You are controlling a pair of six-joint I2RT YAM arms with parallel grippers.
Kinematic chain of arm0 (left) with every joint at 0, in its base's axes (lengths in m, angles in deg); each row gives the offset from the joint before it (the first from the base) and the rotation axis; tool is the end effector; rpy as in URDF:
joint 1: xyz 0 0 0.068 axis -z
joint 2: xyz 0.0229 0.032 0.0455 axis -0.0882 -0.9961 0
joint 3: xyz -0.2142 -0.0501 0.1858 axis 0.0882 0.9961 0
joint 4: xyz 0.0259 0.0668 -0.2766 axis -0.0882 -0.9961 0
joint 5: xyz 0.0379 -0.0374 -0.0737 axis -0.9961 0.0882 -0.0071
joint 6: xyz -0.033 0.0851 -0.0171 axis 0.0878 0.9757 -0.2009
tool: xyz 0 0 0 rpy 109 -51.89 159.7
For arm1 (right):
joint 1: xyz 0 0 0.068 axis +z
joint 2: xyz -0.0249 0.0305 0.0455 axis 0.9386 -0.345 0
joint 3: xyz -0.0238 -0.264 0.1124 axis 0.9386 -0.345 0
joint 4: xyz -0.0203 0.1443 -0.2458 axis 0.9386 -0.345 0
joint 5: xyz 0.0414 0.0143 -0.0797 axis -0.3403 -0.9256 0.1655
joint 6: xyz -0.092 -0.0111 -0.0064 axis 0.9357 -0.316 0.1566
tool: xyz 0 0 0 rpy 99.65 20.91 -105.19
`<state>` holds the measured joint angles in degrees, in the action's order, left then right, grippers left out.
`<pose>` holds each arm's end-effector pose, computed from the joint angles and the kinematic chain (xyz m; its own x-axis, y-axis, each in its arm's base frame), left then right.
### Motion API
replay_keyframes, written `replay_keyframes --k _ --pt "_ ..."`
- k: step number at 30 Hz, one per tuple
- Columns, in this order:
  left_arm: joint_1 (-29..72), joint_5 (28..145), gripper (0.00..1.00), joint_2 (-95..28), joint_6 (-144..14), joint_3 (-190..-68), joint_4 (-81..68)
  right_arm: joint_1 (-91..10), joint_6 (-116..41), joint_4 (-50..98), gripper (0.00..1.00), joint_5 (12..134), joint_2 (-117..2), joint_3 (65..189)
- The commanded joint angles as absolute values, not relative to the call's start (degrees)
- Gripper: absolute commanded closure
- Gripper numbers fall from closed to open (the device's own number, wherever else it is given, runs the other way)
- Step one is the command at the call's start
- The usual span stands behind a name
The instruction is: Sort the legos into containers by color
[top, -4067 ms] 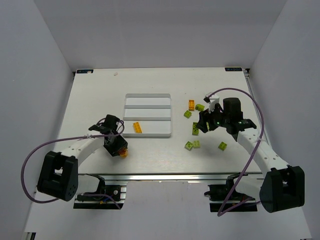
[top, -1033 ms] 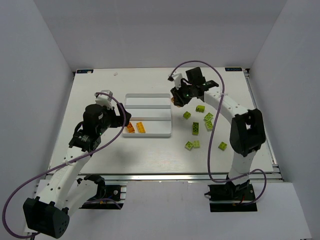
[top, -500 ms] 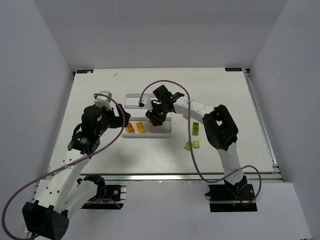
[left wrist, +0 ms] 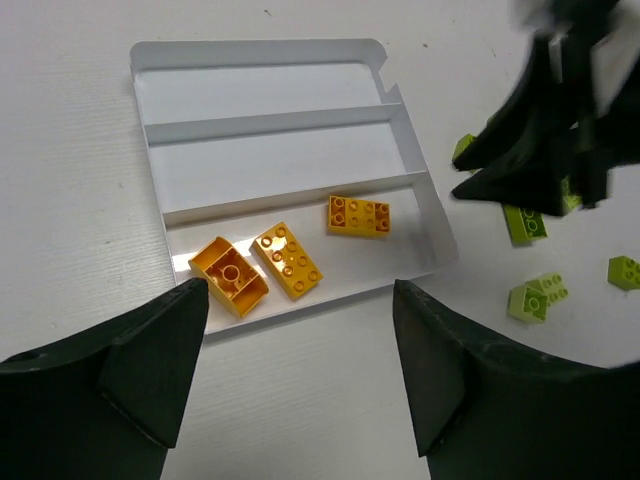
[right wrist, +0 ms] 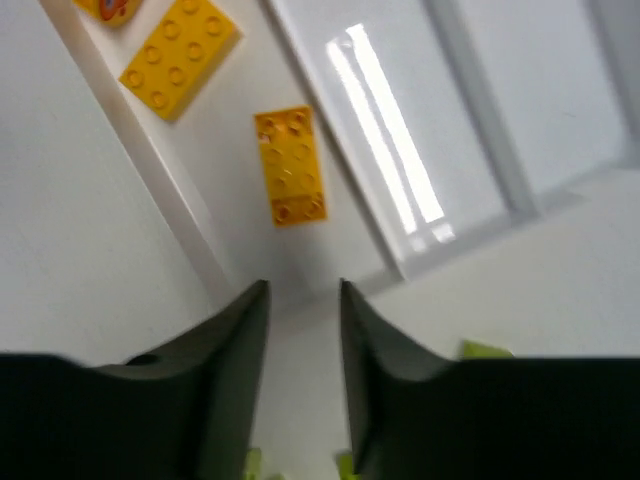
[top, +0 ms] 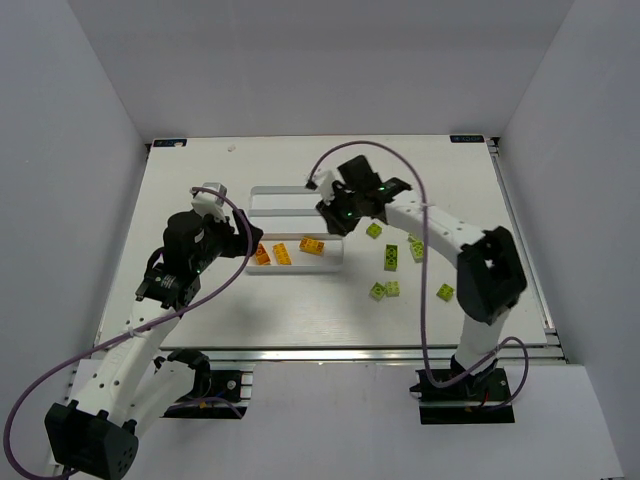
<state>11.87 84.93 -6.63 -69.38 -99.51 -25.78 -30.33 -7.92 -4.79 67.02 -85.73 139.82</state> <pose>0.2404 -0.0831 0.2959 -0.4570 -0.1389 -0.8786 0.2775 0.9162 -0.2892 0.3629 0.3250 0.2178 -0.2601 -0.7040 -0.6609 -0.9084 0.4103 -0.0796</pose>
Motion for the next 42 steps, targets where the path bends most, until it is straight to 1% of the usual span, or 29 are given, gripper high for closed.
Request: replay_keyframes --k 1,2,3,4,5,6,7,8,9,10,11,12,13,14,15,16,19,25,27,30,33,34,37,42 --pt "11.5 87.9 0.18 -6.0 -68.8 -99.2 -24.1 -35.1 -16.1 -2.4 0.67 70.3 -76.8 133.8" --pt "11.5 88.6 0.23 -6.0 -68.8 -99.2 -23.8 -37.0 -17.5 -2.5 0.77 70.3 -74.5 132.3" --pt "11.5 89.0 0.40 -6.1 -68.8 -99.3 -23.8 -39.1 -19.0 -3.0 0.80 70.1 -73.6 131.0" --pt "11.5 89.4 0.51 -6.2 -68.8 -99.3 -23.8 -40.0 -19.5 -3.9 0.81 69.9 -73.0 128.6" --pt "11.5 89.8 0.62 -6.2 -68.8 -99.5 -23.9 -42.1 -19.5 -4.2 0.79 69.6 -71.8 127.4" --pt "11.5 90.1 0.79 -6.3 -68.9 -99.5 -23.8 -44.2 -19.3 -4.3 0.74 69.8 -71.7 126.5" --pt "11.5 90.4 0.83 -6.2 -68.9 -99.5 -23.8 -46.2 -18.2 -4.3 0.64 70.0 -71.6 125.1" --pt "11.5 90.9 0.85 -6.2 -68.8 -99.5 -23.7 -47.1 -16.8 -4.2 0.49 70.3 -71.7 124.9" --pt "11.5 91.9 0.85 -6.2 -68.8 -99.5 -23.6 -49.2 -15.3 -3.4 0.15 71.5 -72.0 124.4" --pt "11.5 92.4 0.83 -6.1 -68.7 -99.5 -23.6 -49.7 -11.5 -1.2 0.11 73.1 -72.3 124.1" --pt "11.5 93.1 0.78 -6.0 -68.8 -99.5 -23.5 -50.4 -9.1 -0.1 0.11 74.0 -73.3 124.1" --pt "11.5 93.2 0.71 -6.0 -68.7 -99.5 -23.6 -51.9 -6.9 0.8 0.11 74.4 -74.1 124.4" --pt "11.5 93.2 0.54 -5.9 -68.7 -99.5 -23.6 -52.1 -1.5 0.5 0.11 73.7 -75.2 125.1" --pt "11.5 92.9 0.47 -5.8 -68.7 -99.5 -23.6 -52.5 0.6 0.5 0.11 73.7 -77.5 126.9" --pt "11.5 92.6 0.37 -5.7 -68.6 -99.5 -23.7 -53.3 2.4 -0.7 0.11 73.4 -78.8 128.0" --pt "11.5 92.6 0.35 -5.6 -68.6 -99.5 -23.6 -53.4 4.4 -1.4 0.11 73.0 -81.3 129.4" --pt "12.0 92.5 0.31 -5.6 -68.6 -99.5 -23.6 -53.6 9.1 -1.8 0.11 72.2 -85.1 133.4" --pt "12.0 92.7 0.30 -5.9 -68.5 -99.5 -23.8 -53.7 14.4 -2.1 0.13 76.5 -92.6 140.2" --pt "12.0 92.5 0.29 -5.9 -68.4 -99.5 -23.7 -54.0 16.0 -1.9 0.13 76.8 -93.5 141.4" --pt "12.0 92.6 0.29 -6.3 -68.4 -99.5 -23.8 -54.3 18.7 -3.5 0.17 75.9 -94.9 143.0" --pt "12.0 92.6 0.29 -6.8 -68.4 -99.5 -23.9 -54.7 20.0 -5.6 0.23 76.9 -96.9 144.4" --pt "12.0 92.6 0.29 -6.8 -68.4 -99.5 -24.0 -54.6 20.3 -6.6 0.27 76.9 -97.8 145.2" --pt "12.0 92.5 0.29 -6.9 -68.4 -99.5 -23.8 -55.2 21.8 -9.5 0.34 76.0 -98.9 145.8" --pt "12.0 92.5 0.29 -7.3 -68.4 -99.5 -23.9 -55.7 23.4 -12.1 0.38 74.1 -98.8 144.8"
